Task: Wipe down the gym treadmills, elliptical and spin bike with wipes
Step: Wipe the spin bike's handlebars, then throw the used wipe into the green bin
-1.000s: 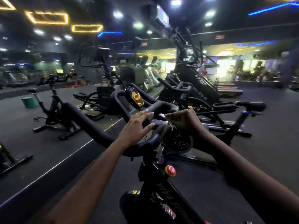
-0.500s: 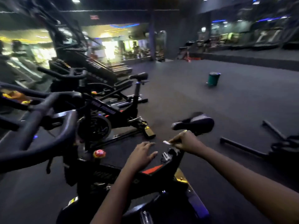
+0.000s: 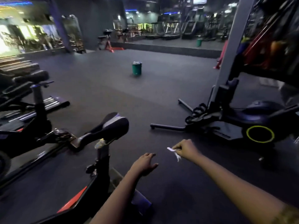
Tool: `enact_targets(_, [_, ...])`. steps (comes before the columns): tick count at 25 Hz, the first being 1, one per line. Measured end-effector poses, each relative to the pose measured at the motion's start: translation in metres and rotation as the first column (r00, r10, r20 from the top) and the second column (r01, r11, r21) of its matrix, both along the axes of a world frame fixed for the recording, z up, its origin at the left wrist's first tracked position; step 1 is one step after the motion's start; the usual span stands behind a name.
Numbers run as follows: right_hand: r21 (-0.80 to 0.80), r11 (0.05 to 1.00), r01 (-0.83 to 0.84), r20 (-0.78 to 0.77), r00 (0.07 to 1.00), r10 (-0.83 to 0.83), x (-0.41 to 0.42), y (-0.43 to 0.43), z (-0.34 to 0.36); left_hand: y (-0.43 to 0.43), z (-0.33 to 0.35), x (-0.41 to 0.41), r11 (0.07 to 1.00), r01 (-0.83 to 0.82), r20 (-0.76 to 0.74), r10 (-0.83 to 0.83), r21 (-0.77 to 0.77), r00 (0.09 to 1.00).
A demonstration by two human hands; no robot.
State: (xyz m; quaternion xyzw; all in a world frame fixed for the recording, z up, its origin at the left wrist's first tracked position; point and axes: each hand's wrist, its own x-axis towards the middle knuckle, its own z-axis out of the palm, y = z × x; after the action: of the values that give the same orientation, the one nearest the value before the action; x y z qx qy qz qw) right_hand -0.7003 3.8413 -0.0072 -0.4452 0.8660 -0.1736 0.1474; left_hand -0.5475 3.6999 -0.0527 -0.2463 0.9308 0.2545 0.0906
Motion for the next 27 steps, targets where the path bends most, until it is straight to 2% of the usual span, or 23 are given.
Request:
enact_targets(3, [-0.039,0.997,0.072,-0.001,0.997,-0.072,-0.077,-0.003,0.0,-0.008,-0.006,-0.086,1.0,0.015,0.018,-0.015,-0.001,1.0])
enact_targets(6, [-0.053,0.991,0.125,0.025,0.992,-0.124,-0.138,-0.023,0.0,-0.019,-0.008,-0.149,0.999,-0.04,0.016,0.04,0.01,0.999])
enact_targets(12, [-0.066,0.994,0.086,0.041,0.996,-0.083,-0.246,-0.107,-0.004,-0.094,-0.006,-0.242,0.986,-0.167,-0.04,0.167,0.009,0.985])
enact_targets(21, [-0.016,1.0,-0.019,0.073,0.997,0.021,-0.406,-0.344,-0.009,-0.321,-0.003,-0.372,0.956,-0.29,-0.038,0.289,-0.031,0.957])
enact_targets(27, [-0.053,0.998,-0.038,0.109,0.993,0.044,-0.5,-0.501,-0.01,-0.482,0.0,-0.445,0.943,-0.33,-0.022,0.33,-0.04,0.944])
